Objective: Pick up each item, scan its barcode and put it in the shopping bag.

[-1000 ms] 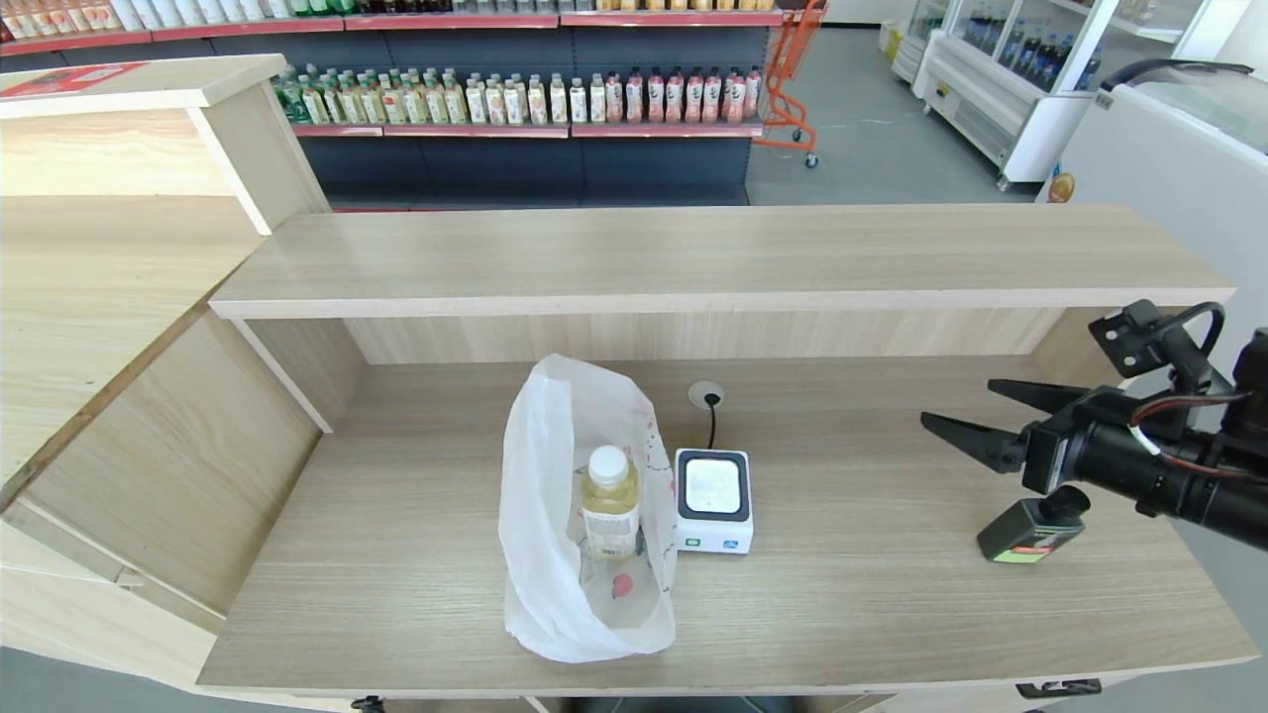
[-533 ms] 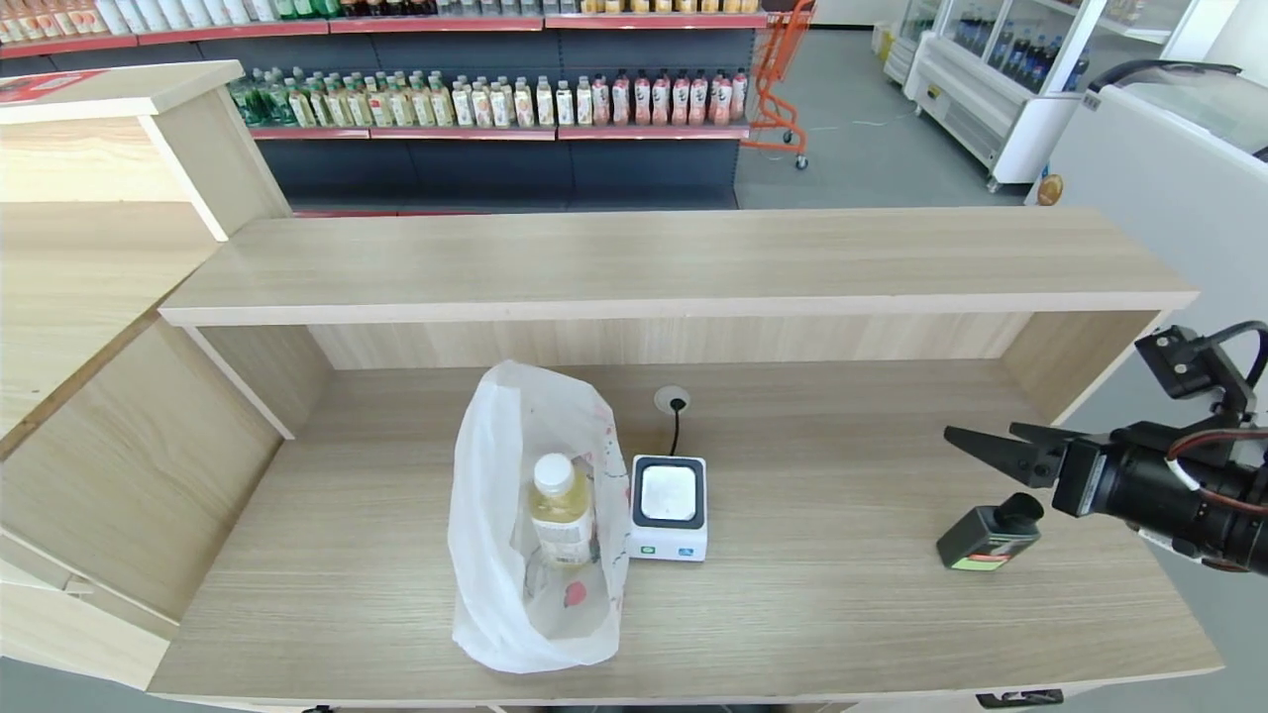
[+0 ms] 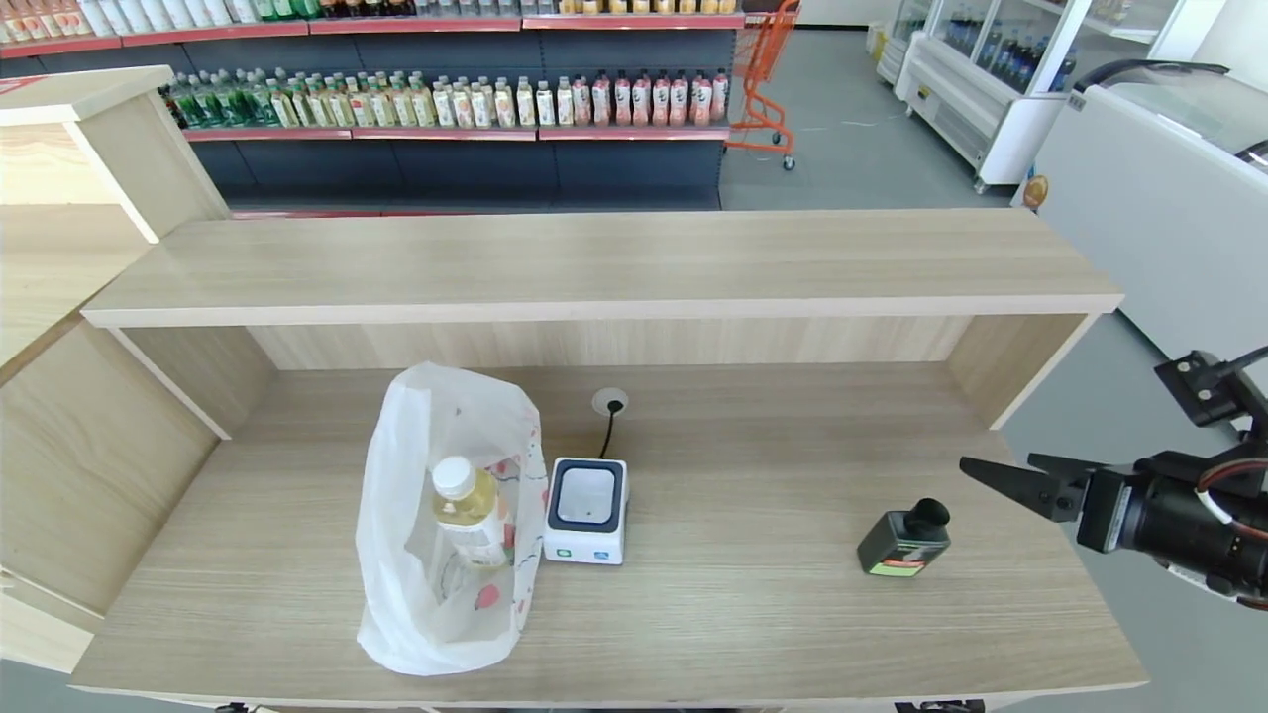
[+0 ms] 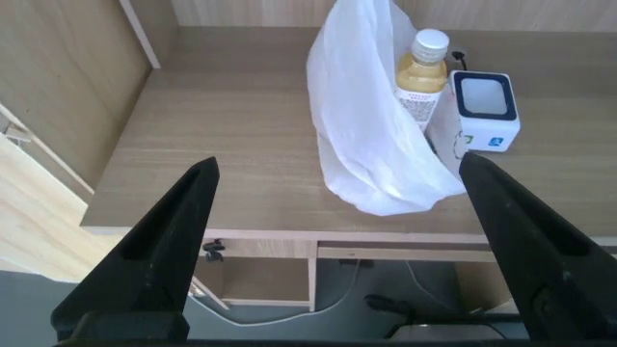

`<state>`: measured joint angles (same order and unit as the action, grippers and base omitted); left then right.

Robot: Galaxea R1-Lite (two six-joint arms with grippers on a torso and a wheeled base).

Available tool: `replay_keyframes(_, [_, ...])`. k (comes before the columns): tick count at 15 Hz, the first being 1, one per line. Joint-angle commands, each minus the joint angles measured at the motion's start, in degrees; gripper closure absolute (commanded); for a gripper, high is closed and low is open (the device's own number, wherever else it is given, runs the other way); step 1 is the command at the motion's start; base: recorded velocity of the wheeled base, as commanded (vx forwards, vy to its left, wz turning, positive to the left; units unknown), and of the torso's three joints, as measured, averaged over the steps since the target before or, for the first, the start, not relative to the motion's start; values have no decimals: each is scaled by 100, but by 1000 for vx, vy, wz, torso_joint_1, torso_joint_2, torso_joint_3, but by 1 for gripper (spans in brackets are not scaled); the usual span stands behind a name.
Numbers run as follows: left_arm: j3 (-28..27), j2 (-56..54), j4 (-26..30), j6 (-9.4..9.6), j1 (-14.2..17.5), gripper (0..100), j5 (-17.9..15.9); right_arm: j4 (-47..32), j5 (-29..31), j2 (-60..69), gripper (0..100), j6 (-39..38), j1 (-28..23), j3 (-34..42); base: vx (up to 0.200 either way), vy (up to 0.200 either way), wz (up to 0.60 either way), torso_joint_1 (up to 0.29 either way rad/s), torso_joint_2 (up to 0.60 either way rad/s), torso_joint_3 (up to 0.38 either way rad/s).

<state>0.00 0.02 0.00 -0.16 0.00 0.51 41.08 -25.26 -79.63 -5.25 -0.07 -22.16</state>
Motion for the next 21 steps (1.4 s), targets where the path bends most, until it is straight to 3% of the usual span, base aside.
replay_keyframes(1, [0,-2,0,7,0,0,2,-162,12,53,0,253,-1,81,0,-200,0,2,17,2])
replay_keyframes(5, [0,-2,0,33,0,0,2,-478,548,0,0,1229,-19,168,0,0,0,0,0,0])
replay_keyframes(8, [0,-2,0,33,0,0,2,-1419,1278,44,0,2608,-230,151,0,0,0,0,0,0])
replay_keyframes(12, [0,-2,0,33,0,0,2,-1832,2368,-272,0,3391,-388,37,0,0,0,0,0,0])
replay_keyframes(18, [0,-2,0,33,0,0,2,-1762,2341,-1433,0,3795,236,-412,0,0,0,0,0,0])
replay_keyframes(21, [0,-2,0,33,0,0,2,-1014,2227,-2224,0,3813,570,-649,0,0,0,0,0,0])
